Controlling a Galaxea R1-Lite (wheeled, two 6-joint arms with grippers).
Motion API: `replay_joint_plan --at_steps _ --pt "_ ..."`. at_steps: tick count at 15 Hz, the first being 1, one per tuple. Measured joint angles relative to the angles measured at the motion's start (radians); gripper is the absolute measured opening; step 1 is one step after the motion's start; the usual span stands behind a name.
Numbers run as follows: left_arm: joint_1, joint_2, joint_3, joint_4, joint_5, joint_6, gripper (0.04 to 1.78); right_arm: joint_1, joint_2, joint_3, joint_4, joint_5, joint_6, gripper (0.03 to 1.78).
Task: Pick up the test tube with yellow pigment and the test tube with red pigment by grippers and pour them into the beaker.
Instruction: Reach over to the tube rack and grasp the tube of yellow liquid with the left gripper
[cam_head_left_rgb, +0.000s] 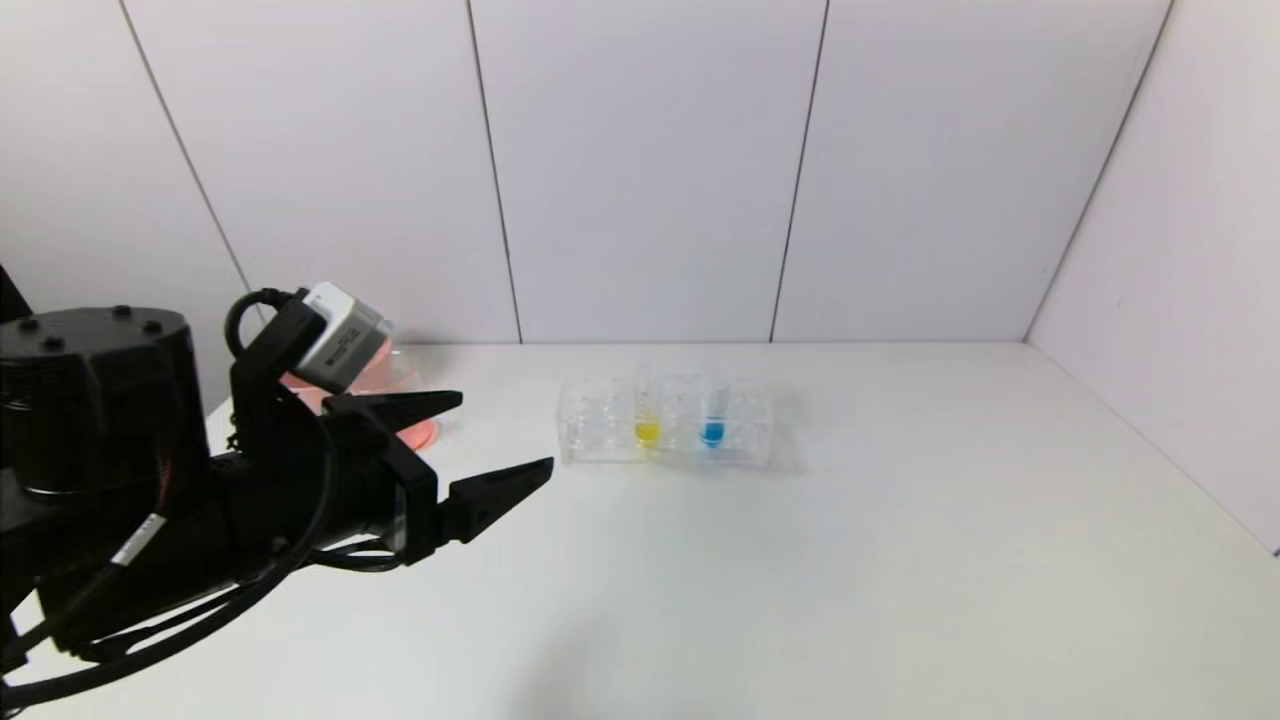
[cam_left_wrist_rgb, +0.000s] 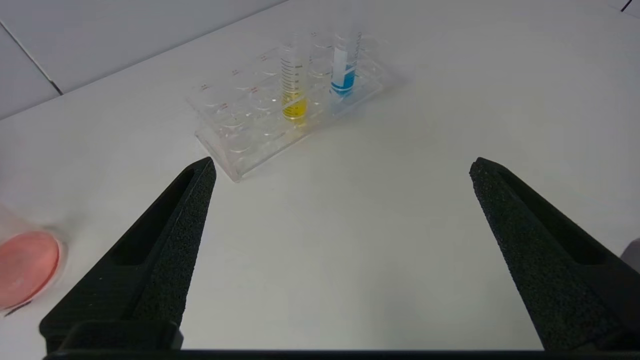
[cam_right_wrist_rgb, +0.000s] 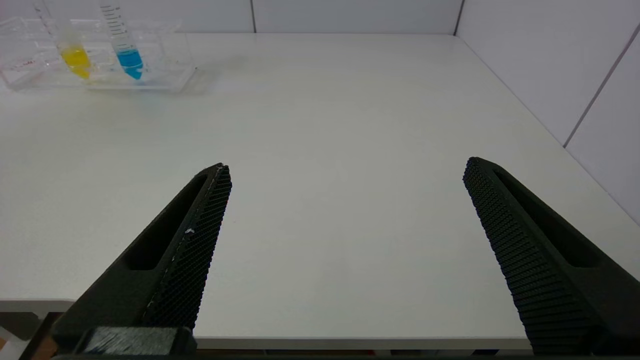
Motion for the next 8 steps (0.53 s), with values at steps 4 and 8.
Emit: replay_joint_plan --at_steps 4,8 --pt "-0.076 0.17 -0.011 -0.195 0.079 -0.06 1.77 0.0 0.0 0.0 0.0 0.0 0.0 1.7" --pt "-0.185 0.325 -0.067 -0.299 0.288 -0.129 1.77 0.0 0.0 0.0 0.0 0.0 0.0 1.7"
